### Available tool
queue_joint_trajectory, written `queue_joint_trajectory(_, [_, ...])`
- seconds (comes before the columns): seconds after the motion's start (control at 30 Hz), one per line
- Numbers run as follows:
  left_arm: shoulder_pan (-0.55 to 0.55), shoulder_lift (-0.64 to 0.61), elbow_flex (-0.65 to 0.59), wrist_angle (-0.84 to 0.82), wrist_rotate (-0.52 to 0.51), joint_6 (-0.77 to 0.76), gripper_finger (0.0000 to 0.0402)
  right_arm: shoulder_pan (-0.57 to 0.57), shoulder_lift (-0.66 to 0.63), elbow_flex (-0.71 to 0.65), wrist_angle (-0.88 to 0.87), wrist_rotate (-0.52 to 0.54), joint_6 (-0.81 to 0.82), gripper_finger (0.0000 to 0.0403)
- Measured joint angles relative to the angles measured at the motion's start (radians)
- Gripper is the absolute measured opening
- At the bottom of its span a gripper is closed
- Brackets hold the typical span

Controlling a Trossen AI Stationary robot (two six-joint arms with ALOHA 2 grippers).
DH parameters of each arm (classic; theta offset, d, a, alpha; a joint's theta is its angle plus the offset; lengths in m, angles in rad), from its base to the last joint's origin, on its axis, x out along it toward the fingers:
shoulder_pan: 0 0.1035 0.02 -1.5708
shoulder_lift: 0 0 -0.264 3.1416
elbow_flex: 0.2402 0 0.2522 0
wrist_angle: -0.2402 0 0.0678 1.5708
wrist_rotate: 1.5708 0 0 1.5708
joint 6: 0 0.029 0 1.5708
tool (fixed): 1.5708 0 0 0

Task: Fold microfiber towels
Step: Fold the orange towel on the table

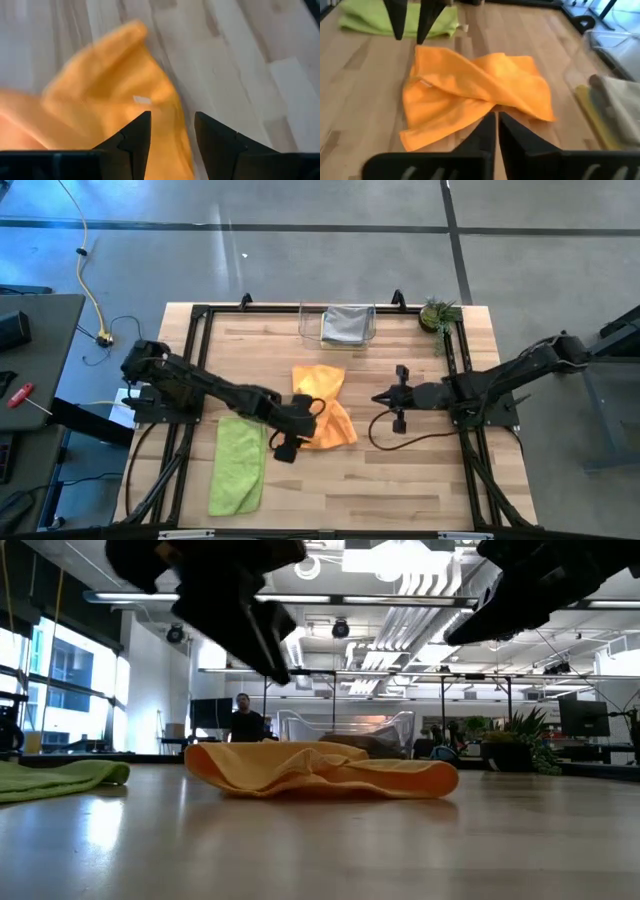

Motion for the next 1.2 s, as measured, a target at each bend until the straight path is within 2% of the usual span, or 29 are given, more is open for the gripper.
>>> queue_joint_trajectory(0.13, [-0.068,0.011,-0.057,0.052,-0.113,-0.122,0.0143,0.044,0.104,0.000,0.057,0.037,0.025,0.0046])
queue_joint_trajectory(0.27, [-0.125,0.057,-0.067,0.094,-0.211,-0.175,0.0143,0.077,0.199,0.000,0.142,0.077,0.025,0.0100])
queue_joint_trajectory(0.4, [-0.153,0.115,-0.067,0.139,-0.235,-0.223,0.0143,0.097,0.277,0.000,0.225,0.075,0.056,0.0146])
queue_joint_trajectory(0.57, [-0.172,0.167,-0.067,0.170,-0.380,-0.261,0.0143,0.152,0.374,0.000,0.276,0.036,0.070,0.0180])
queue_joint_trajectory(0.87, [-0.168,0.238,-0.064,0.286,-0.367,-0.262,0.0143,0.238,0.593,0.106,0.263,0.027,0.101,0.0190])
queue_joint_trajectory(1.0, [-0.166,0.248,-0.064,0.319,-0.374,-0.271,0.0143,0.239,0.671,0.180,0.185,0.055,0.083,0.0190])
queue_joint_trajectory(1.2, [-0.164,0.250,-0.066,0.335,-0.387,-0.299,0.0141,0.230,0.730,0.255,0.106,0.097,0.066,0.0160])
